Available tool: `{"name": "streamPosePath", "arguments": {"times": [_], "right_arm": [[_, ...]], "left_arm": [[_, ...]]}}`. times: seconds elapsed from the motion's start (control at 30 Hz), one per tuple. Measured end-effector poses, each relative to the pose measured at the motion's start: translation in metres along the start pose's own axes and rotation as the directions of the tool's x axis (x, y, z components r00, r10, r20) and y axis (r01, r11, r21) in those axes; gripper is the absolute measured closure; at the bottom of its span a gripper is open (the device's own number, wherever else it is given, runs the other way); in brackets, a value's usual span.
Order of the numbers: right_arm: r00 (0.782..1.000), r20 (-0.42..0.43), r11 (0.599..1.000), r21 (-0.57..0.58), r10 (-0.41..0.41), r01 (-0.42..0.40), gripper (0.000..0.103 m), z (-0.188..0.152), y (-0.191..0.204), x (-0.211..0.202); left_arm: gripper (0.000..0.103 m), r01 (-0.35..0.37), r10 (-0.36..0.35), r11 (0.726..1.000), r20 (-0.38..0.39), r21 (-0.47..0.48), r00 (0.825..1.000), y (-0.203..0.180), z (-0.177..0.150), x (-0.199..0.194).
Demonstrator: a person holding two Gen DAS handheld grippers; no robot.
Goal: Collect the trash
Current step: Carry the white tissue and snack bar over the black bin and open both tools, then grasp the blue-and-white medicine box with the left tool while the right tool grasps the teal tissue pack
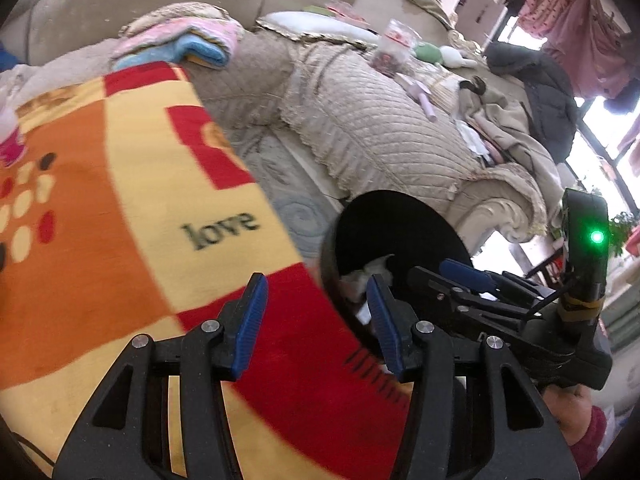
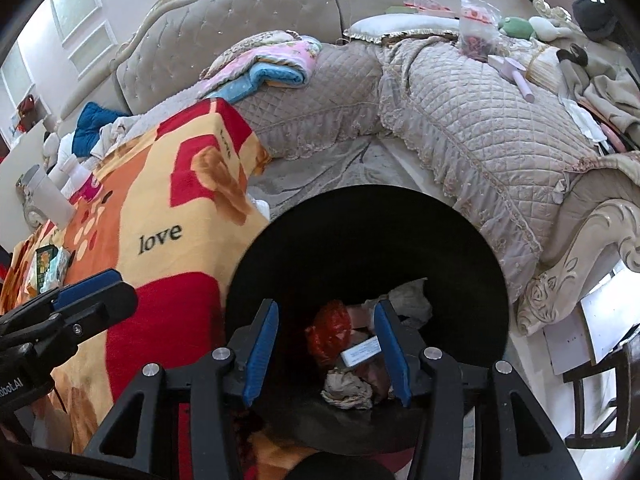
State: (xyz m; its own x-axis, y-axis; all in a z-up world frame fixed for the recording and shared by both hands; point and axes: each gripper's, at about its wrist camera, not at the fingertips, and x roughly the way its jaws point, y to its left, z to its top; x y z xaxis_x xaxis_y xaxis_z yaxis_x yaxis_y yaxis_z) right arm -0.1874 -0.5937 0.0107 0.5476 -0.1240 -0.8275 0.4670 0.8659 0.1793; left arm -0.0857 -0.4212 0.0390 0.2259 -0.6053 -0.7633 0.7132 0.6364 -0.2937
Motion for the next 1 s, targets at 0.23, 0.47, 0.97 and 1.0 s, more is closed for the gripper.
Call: {"name": "streamPosePath", "arguments": {"times": [0.23, 0.47, 0.97, 1.0], "right_arm": [[0.997, -0.021, 0.997, -0.023, 0.076, -0.076, 0.055, 0.002, 0.035, 0.005], [0.990, -0.080, 0.983, -0.134, 0.120, -0.129, 0.041, 0.000, 0.099, 0.023], [0.951, -0.179, 0.880, -0.368, 0.251, -0.301, 0.038, -0.007, 0.265, 0.047], [0.949, -0.183, 0.875, -0.372, 0.257, -0.309, 0.038, -0.006, 0.272, 0.047]], "left_arm": [[0.053, -0.075, 0.076, 0.996, 0.041, -0.038, 0.996, 0.042, -0.013, -0.033], [0.053, -0.196, 0.202, 0.974, 0.050, -0.109, 0.978, 0.100, -0.033, -0.072], [0.053, -0.369, 0.442, 0.797, 0.045, -0.477, 0.896, 0.293, -0.084, -0.184], [0.049, -0.368, 0.448, 0.786, 0.047, -0.497, 0.893, 0.301, -0.086, -0.188]]}}
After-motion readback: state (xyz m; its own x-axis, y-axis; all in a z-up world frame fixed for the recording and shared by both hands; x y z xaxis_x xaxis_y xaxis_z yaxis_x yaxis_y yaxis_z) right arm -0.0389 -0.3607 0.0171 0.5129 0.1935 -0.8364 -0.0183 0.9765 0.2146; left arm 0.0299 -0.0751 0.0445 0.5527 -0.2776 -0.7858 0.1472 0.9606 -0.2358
